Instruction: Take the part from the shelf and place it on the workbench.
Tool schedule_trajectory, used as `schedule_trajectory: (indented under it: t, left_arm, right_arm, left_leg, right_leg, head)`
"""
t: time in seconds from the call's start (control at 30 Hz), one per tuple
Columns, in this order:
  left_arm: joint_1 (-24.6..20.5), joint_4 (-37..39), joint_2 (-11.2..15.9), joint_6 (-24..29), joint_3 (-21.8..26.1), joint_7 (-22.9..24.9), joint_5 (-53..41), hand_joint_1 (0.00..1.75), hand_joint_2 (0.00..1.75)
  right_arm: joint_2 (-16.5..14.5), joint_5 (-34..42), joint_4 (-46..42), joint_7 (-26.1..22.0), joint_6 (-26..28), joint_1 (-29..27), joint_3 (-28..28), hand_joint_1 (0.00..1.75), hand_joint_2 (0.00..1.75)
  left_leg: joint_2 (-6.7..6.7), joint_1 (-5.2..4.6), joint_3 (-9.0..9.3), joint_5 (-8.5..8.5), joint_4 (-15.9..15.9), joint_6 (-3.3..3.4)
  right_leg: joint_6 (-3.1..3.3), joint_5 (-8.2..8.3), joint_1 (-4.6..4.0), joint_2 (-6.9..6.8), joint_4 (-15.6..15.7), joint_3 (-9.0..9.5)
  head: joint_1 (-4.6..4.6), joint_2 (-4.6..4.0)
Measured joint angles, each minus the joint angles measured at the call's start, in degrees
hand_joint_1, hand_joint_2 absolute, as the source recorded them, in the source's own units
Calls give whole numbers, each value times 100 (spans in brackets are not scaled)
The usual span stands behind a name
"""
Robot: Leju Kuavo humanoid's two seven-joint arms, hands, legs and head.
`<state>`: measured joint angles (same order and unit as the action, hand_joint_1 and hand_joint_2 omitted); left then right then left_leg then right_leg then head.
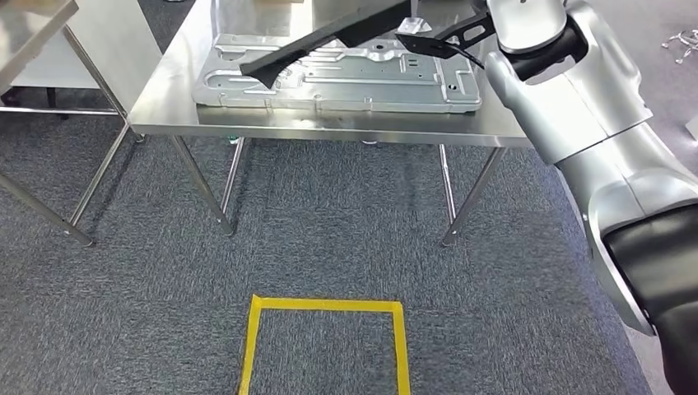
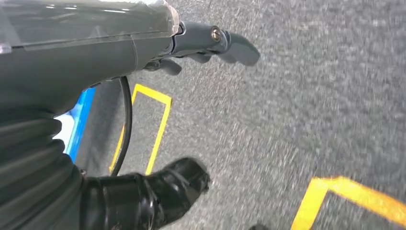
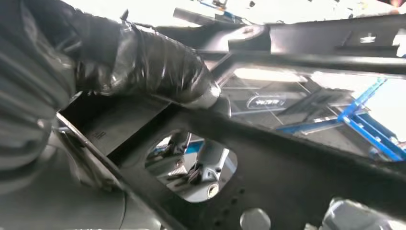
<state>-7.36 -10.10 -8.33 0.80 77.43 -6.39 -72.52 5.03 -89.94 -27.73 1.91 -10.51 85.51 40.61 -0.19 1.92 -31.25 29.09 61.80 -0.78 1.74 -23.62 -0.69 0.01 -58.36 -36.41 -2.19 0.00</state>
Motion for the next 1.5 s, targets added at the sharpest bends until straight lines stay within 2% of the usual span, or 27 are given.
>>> schedule_trajectory:
  t: [0.07,0.13,0.2,0.23,0.33,0.37,0.4,0.47,0.53,0.57,0.6,0.67,0.7,0.73,0.77,0.83,0.87,0.9,0.97,1.03,1.1,1.17,1.23,1.27,1.33,1.4,1.5]
  left_arm:
    - [-3,0,0,-1,-1,-1,-11,0,175]
    - [10,0,7,-1,0,-1,-14,0,175]
    - [26,0,13,-1,1,3,-15,0,175]
    - [34,0,14,-1,1,4,-16,0,175]
    - [67,0,28,-2,0,8,-16,0,175]
    - [69,0,33,-2,-1,10,-17,0,175]
    - [68,0,36,-3,-1,13,-18,0,175]
    - [49,0,36,-3,-2,14,-21,0,175]
    - [51,0,35,-3,-2,17,-22,0,175]
    - [52,0,35,-3,-2,22,-22,0,175]
    - [47,0,35,-3,-2,30,-21,0,175]
    - [39,0,35,-3,-2,44,-20,0,175]
    - [36,0,35,-3,-2,48,-20,0,175]
    - [39,0,35,-2,-1,49,-20,0,175]
    - [44,0,35,1,-1,49,-20,0,175]
    - [62,1,33,10,0,49,-17,0,175]
    - [57,2,31,19,0,48,-16,0,175]
    - [48,2,29,29,1,46,-16,0,175]
    - [20,2,25,47,1,42,-14,0,175]
    - [11,2,20,51,1,39,-9,0,175]
    - [5,2,18,52,2,38,-3,0,175]
    - [6,2,24,55,4,38,5,0,175]
    - [13,2,28,56,5,38,17,0,175]
    - [17,2,31,56,5,38,23,0,175]
    - [27,2,39,52,5,45,37,0,175]
    - [27,2,51,48,8,80,70,0,175]
    - [14,2,49,14,11,158,134,0,175]
  right_arm:
    - [3,-1,-4,7,0,31,0,175,175]
    - [0,-1,-3,9,0,30,0,175,175]
    - [-3,0,-3,7,0,15,0,175,175]
    - [-3,0,-3,2,0,11,0,175,175]
    - [-2,-1,8,-24,-3,-7,0,175,175]
    - [-2,0,10,-29,-6,-15,0,175,175]
    - [2,1,10,-30,-8,-20,0,175,175]
    - [10,2,-1,-30,-10,-8,0,175,175]
    - [34,-1,-3,-33,-11,3,0,175,175]
    - [45,-2,1,-40,-12,-3,0,175,175]
    - [56,-1,4,-49,-13,-17,0,175,175]
    - [67,0,16,-68,-15,-64,0,175,175]
    - [73,0,23,-76,-16,-88,0,175,175]
    - [78,0,30,-83,-17,-103,0,175,175]
    - [85,0,37,-87,-18,-112,0,175,175]
    - [105,0,56,-93,-17,-124,0,175,175]
    - [113,1,63,-95,-17,-127,0,175,175]
    - [115,2,64,-97,-17,-129,0,175,175]
    - [109,3,40,-98,-16,-91,0,175,175]
    - [104,-2,15,-96,-15,-21,0,175,175]
    - [99,-8,10,-97,-16,7,0,175,175]
    - [91,-10,10,-101,-17,-17,0,175,175]
    - [85,-8,10,-108,-18,-42,0,175,175]
    - [84,-8,10,-113,-18,-48,0,175,175]
    - [84,-9,14,-116,-19,-55,0,175,175]
    - [85,-9,22,-118,-20,-69,0,175,175]
    - [86,-9,26,-120,-16,-61,0,175,175]
  left_leg:
    - [4,4,-325,85,570,-11]
    - [1,-11,-807,339,1206,-21]
    - [1,-28,-1107,492,1313,-16]
    - [2,-32,-1139,392,1108,-5]
    - [11,-69,-1021,-563,56,60]
    - [11,-90,-988,-791,-147,84]
    - [10,-103,-970,-880,-243,108]
    - [15,-98,-873,-829,-281,162]
    - [18,-77,-723,-778,-354,208]
    - [14,-70,-648,-742,-390,221]
    - [9,-68,-576,-692,-413,228]
    - [-4,-64,-411,-560,-432,226]
    - [-15,-63,-303,-476,-433,221]
    - [-26,-62,-185,-386,-433,215]
    - [-35,-61,-65,-293,-433,206]
    - [-54,-56,115,-117,-426,162]
    - [-65,-54,171,-41,-426,122]
    - [-75,-49,217,9,-416,80]
    - [-83,-39,284,42,-392,7]
    - [-56,-24,201,33,-137,-20]
    - [-22,-21,-185,154,508,-24]
    - [-15,-44,-664,450,1094,-21]
    - [-16,-79,-893,562,1102,7]
    - [-16,-98,-887,408,857,32]
    - [-18,-144,-770,-241,112,83]
    - [-23,-176,-671,-699,-352,138]
    - [-20,-158,-625,-805,-433,210]
  right_leg:
    - [74,-77,13,-5,47,165]
    - [111,-192,8,12,51,295]
    - [105,-330,3,38,50,460]
    - [96,-408,3,46,49,558]
    - [38,-660,-8,65,27,802]
    - [3,-730,-13,74,31,841]
    - [-33,-768,-18,83,30,868]
    - [-96,-775,-12,84,12,900]
    - [-151,-699,11,75,-343,717]
    - [-180,-698,30,69,-671,498]
    - [-209,-773,48,66,-1024,236]
    - [-254,-1134,88,61,-1483,-243]
    - [-271,-1280,110,57,-1491,-389]
    - [-280,-1287,128,49,-1344,-457]
    - [-279,-1097,141,39,-1066,-468]
    - [-242,-200,127,16,-359,-452]
    - [-206,172,100,13,-121,-436]
    - [-162,406,71,13,18,-421]
    - [-70,372,42,18,52,-326]
    - [15,309,43,16,89,-200]
    - [85,225,34,24,108,-76]
    - [121,114,15,42,109,43]
    - [128,0,-4,63,108,190]
    - [127,-56,-10,69,106,272]
    - [107,-159,-24,80,89,403]
    - [58,-251,-47,104,68,455]
    - [-29,-367,-61,113,26,472]
  head:
    - [1,1]
    - [-1,1]
    - [-1,1]
    - [-2,1]
    - [2,0]
    - [4,0]
    - [8,0]
    - [10,1]
    - [13,1]
    - [15,1]
    - [16,1]
    - [15,1]
    - [16,0]
    - [16,0]
    - [16,0]
    - [17,1]
    - [16,1]
    - [13,1]
    - [7,2]
    - [4,3]
    - [3,2]
    - [3,1]
    - [2,1]
    - [3,1]
    - [2,0]
    - [4,1]
    - [4,1]
